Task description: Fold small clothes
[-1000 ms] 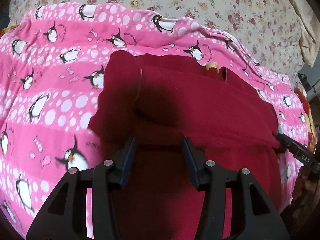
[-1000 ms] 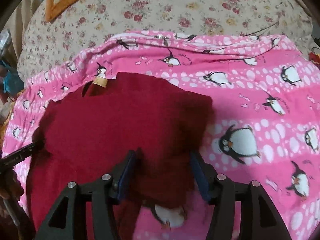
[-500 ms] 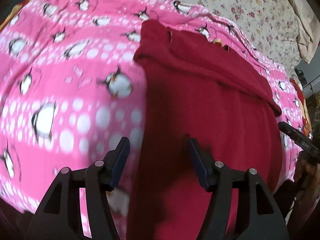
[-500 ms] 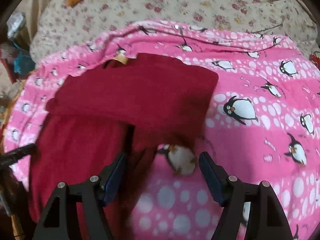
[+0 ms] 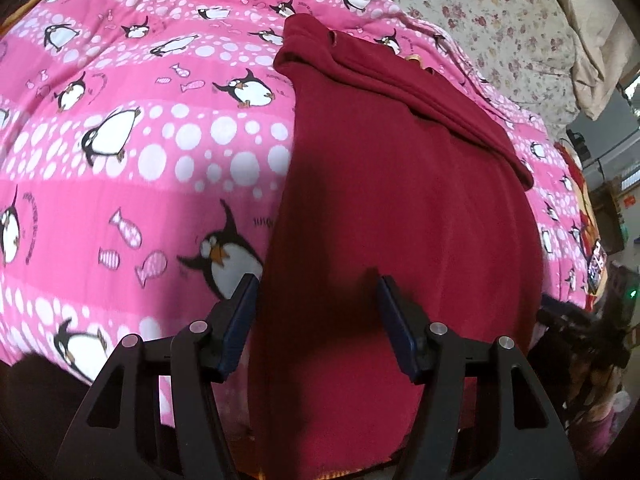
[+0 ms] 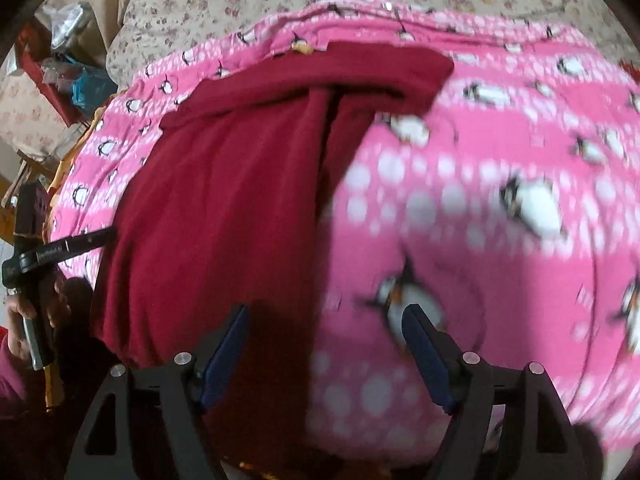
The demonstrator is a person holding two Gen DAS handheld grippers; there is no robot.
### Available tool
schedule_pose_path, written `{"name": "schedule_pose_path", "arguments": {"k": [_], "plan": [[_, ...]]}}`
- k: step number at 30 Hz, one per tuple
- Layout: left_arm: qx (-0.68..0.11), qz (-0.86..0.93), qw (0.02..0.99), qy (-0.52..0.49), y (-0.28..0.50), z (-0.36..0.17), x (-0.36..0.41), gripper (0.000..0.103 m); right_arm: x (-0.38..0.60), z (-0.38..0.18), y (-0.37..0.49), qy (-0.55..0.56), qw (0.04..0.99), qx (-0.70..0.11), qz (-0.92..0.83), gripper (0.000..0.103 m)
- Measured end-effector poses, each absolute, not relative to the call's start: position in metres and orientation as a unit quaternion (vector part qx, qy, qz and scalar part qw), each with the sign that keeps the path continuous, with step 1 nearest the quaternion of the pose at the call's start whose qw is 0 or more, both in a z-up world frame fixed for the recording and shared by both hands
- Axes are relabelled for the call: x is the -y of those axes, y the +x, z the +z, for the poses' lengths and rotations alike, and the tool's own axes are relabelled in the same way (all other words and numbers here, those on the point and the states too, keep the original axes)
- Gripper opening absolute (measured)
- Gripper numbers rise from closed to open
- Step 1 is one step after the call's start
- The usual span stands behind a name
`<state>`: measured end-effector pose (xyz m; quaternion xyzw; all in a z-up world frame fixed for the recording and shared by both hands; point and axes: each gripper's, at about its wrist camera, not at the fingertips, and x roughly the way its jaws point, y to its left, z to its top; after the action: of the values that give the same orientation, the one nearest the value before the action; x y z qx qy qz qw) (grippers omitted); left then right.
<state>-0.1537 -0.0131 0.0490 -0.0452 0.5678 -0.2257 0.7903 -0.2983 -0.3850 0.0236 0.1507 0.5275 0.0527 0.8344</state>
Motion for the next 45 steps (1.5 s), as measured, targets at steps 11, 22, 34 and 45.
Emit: {"name": "schedule_pose_path", "arguments": {"k": [11,22,34,45], "plan": [[-0.572,-0.239,0.784,-0.031,-0.186,0.046,0.010,0.061,0.372,0.014,-0.329,0.172,0.825,-0.534,0.069,0.080],[-0.577,-0.245,0.777,-0.043,-0.209,0.042,0.003,0.061,0.361,0.013,-0.355,0.173,0.814,-0.547,0.089,0.080],[-0.602,-0.241,0.760,-0.050,-0.220,0.023,-0.008,0.061,0.342,0.005,-0.354,0.156,0.804,-0.565,0.103,0.080],[-0.608,-0.234,0.757,-0.049,-0.221,0.018,-0.007,0.063,0.336,-0.012,-0.339,0.205,0.793,-0.560,0.125,0.080]]}}
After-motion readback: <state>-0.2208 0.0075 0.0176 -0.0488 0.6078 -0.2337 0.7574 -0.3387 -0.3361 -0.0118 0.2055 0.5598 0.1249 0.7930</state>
